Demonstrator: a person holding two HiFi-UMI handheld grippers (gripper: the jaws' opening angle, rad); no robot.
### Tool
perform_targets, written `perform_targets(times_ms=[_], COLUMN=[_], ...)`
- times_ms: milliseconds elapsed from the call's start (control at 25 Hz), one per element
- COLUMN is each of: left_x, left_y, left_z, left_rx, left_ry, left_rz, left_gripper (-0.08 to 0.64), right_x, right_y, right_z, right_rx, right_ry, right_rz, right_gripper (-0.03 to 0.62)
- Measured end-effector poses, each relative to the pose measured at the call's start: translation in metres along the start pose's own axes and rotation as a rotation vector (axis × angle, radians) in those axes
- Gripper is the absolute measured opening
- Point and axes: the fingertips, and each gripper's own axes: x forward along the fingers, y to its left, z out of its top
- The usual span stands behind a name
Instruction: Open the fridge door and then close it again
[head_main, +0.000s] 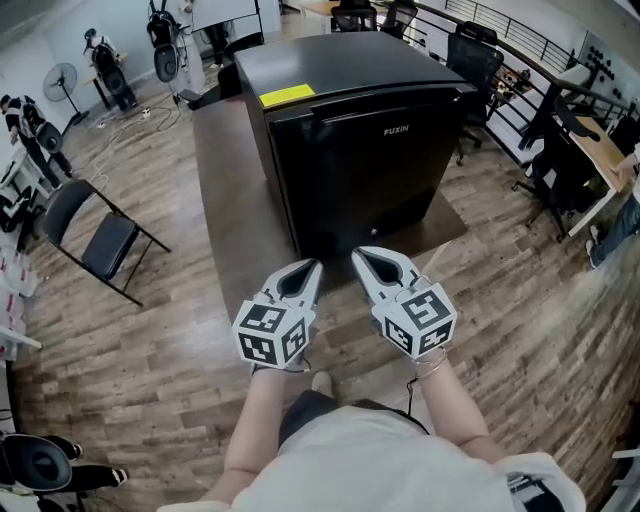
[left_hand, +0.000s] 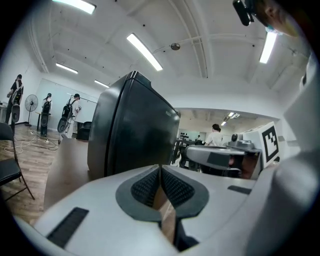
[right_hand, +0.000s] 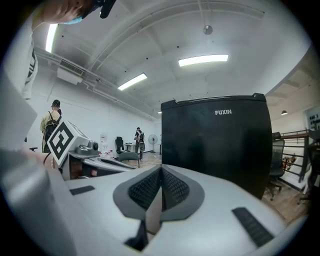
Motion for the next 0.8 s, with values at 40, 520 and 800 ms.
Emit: perform_targets(times_ms=[40, 520, 800], left_x=[-0.002, -0.030, -0.045], left_y=[-0.008, -0.063, -0.076], left_z=[-0.003, -0.042, -0.064], left_rx=[-0.001, 0.032, 0.008], left_ry=[0.003, 0.051, 0.078], left_rz=[-0.001, 0.040, 0.071], left_gripper=[0.015, 0.015, 0.015], right_x=[-0.008, -0.074, -0.092], right_y=[0.002, 0.018, 0.027], right_z=[-0.001, -0.036, -0.046], right_rx=[0.003, 0.037, 0.041], right_ry=[0.001, 0.044, 0.051], right_rz=[0.003, -0.020, -0.036], right_gripper=[-0.002, -0.002, -0.002])
